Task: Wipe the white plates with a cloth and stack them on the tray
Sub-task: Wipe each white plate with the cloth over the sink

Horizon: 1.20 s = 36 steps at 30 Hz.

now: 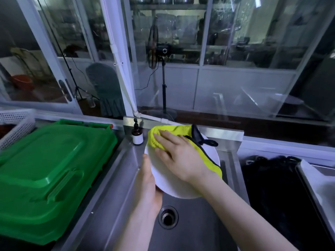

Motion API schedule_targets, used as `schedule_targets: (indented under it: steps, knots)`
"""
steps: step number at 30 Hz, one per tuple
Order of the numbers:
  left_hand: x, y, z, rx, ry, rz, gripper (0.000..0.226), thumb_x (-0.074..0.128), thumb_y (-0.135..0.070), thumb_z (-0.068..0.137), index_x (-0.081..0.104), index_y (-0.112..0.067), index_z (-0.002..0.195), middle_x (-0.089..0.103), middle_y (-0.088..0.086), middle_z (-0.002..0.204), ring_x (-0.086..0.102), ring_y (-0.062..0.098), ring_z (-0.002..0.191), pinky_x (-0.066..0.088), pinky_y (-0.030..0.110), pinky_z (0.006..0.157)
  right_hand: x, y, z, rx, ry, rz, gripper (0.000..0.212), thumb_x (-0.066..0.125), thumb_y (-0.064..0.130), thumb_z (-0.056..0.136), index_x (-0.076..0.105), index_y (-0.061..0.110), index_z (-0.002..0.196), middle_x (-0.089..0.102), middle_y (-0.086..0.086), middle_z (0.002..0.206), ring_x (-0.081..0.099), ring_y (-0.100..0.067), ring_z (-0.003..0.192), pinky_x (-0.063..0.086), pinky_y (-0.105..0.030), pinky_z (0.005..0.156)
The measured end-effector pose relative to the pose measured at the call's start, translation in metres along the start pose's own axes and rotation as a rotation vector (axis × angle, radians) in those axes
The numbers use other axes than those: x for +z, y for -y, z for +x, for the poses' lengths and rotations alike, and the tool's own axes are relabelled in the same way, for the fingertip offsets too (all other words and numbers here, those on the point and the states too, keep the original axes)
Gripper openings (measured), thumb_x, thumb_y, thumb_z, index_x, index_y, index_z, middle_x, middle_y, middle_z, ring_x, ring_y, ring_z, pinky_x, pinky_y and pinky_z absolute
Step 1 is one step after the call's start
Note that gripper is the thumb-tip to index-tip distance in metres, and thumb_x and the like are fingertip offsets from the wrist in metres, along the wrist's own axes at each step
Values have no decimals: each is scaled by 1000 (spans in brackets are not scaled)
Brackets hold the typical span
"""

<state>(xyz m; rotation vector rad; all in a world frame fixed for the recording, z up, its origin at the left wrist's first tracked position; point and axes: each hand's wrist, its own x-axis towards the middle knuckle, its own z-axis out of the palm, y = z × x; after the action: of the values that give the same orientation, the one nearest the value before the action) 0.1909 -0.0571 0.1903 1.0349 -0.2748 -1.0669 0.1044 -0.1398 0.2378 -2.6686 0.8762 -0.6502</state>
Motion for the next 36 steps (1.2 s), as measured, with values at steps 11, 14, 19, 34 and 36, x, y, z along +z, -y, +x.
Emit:
schedule_targets:
  steps: [11,14,19,34,36]
  knots:
    - [-10,-14,9,18,-133,-75,61,39,-58,103,69,-7,117,77,14,108,76,26,93,61,34,65,15,-4,-60,-262,161,27,43,37,42,101,48,34,142,38,16,154,33,-6,143,25,-39,118]
    - [-18,-13,9,42,-139,-57,47,42,-55,103,70,-19,109,80,4,99,78,19,80,59,32,52,12,-25,-75,-211,107,65,41,44,37,101,51,30,141,37,17,153,35,-5,141,27,-34,117]
    - [-12,-4,5,62,-166,69,31,46,-51,104,68,-29,103,78,-18,85,74,2,71,57,29,65,-5,-53,-29,120,-24,66,44,48,31,103,44,24,146,35,6,155,28,-12,146,20,-32,118]
    - [-23,-9,12,46,-211,37,40,45,-50,104,69,-20,116,79,-5,104,75,16,96,59,37,80,33,-44,-66,-39,181,218,46,43,40,103,40,32,148,22,25,155,17,7,144,15,-25,121]
    - [-24,-5,11,32,-212,78,34,49,-50,103,70,-24,110,79,-12,95,76,7,82,59,28,63,27,-56,-50,105,118,207,47,45,39,102,39,31,148,26,21,154,23,0,145,16,-16,117]
